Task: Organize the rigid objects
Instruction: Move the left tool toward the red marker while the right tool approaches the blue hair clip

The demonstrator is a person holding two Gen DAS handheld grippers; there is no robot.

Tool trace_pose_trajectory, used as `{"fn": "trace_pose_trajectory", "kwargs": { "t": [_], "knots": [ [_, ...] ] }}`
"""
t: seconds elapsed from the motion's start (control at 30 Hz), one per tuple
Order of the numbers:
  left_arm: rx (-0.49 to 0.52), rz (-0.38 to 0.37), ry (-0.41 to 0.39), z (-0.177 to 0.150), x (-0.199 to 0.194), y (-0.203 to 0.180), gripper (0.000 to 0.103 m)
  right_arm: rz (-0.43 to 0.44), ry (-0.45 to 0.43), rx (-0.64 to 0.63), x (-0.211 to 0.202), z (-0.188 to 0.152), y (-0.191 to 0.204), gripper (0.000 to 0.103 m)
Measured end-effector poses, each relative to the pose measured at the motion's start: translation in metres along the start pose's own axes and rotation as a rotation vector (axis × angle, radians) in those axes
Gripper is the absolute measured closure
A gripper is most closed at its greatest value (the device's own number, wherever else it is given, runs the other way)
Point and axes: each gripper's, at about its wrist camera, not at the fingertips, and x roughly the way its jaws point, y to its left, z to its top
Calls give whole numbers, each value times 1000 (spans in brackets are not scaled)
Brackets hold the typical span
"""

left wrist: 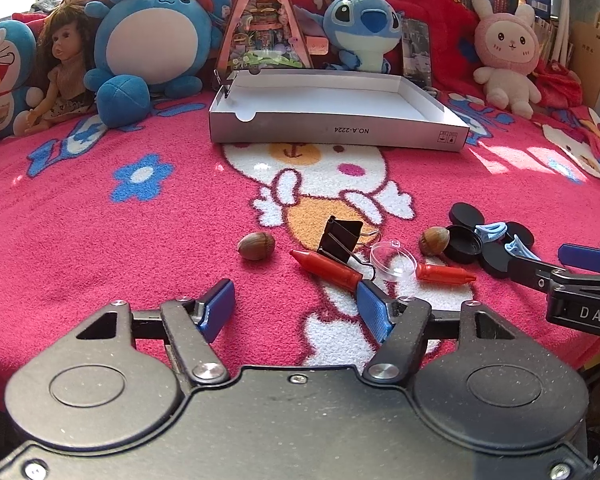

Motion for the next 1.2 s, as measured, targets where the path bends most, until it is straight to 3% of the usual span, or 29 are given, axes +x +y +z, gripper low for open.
{"fn": "trace_pose_trajectory", "kwargs": {
  "t": [0.17,0.27,0.77,0.87,1.2],
  "knots": [
    [30,-18,-4,4,3,-3,51,-17,-3,27,-3,2,-4,46],
    [33,-29,-5,5,6,-4,54,-11,6,30,-3,2,-7,52],
    [32,-32,-20,5,11,-3,80,-33,43,37,2,6,-16,61],
    [35,-32,-22,5,12,-5,82,-30,42,34,2,6,-16,64],
    [22,-28,-24,9,15,-4,80,18,38,75,4,10,-15,62]
  ]
}}
